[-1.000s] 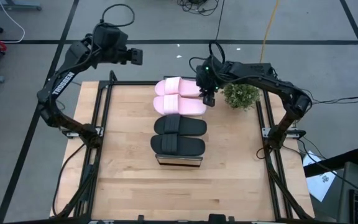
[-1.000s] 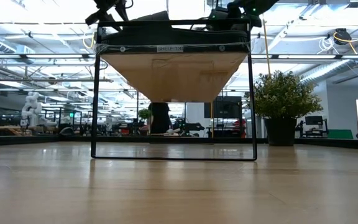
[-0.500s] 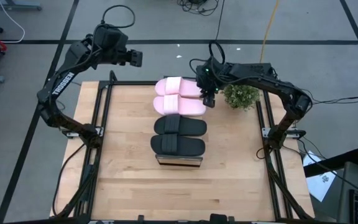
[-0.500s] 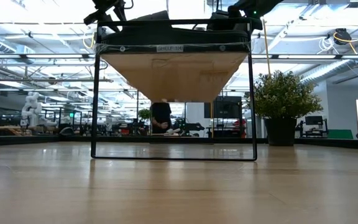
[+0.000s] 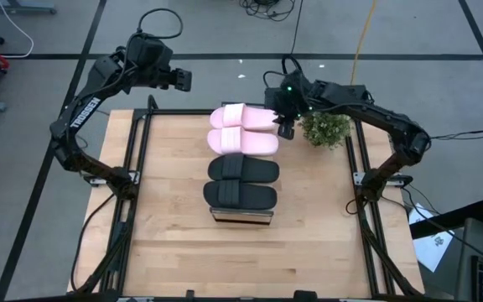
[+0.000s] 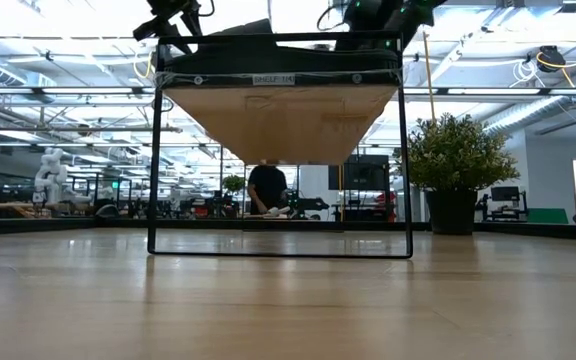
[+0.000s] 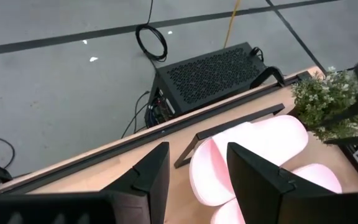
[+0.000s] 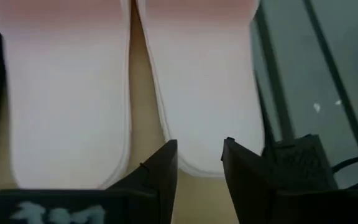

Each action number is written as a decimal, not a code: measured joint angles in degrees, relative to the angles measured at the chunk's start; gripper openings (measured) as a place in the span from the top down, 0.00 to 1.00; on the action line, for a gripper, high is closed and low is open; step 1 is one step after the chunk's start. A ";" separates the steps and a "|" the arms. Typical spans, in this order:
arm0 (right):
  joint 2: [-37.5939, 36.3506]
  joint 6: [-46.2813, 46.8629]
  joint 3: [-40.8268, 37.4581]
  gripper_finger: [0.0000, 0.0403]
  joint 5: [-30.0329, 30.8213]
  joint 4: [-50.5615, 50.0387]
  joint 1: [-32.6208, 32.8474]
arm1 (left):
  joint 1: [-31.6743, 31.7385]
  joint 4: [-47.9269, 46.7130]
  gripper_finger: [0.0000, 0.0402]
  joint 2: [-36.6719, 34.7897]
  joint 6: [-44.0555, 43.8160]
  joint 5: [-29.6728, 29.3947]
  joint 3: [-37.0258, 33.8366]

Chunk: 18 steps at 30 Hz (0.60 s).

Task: Pick and place slides into the shelf
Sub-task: Return to Home Position

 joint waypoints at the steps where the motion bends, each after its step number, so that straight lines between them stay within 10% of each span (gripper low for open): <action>1: -0.76 0.09 0.13 0.71 0.01 0.10 0.01 | 0.00 -0.01 0.62 -0.02 0.19 0.01 0.00; 18: -29.86 9.42 0.22 0.71 -0.73 -2.86 0.04 | -5.00 -16.44 0.62 -13.26 5.35 3.57 -0.02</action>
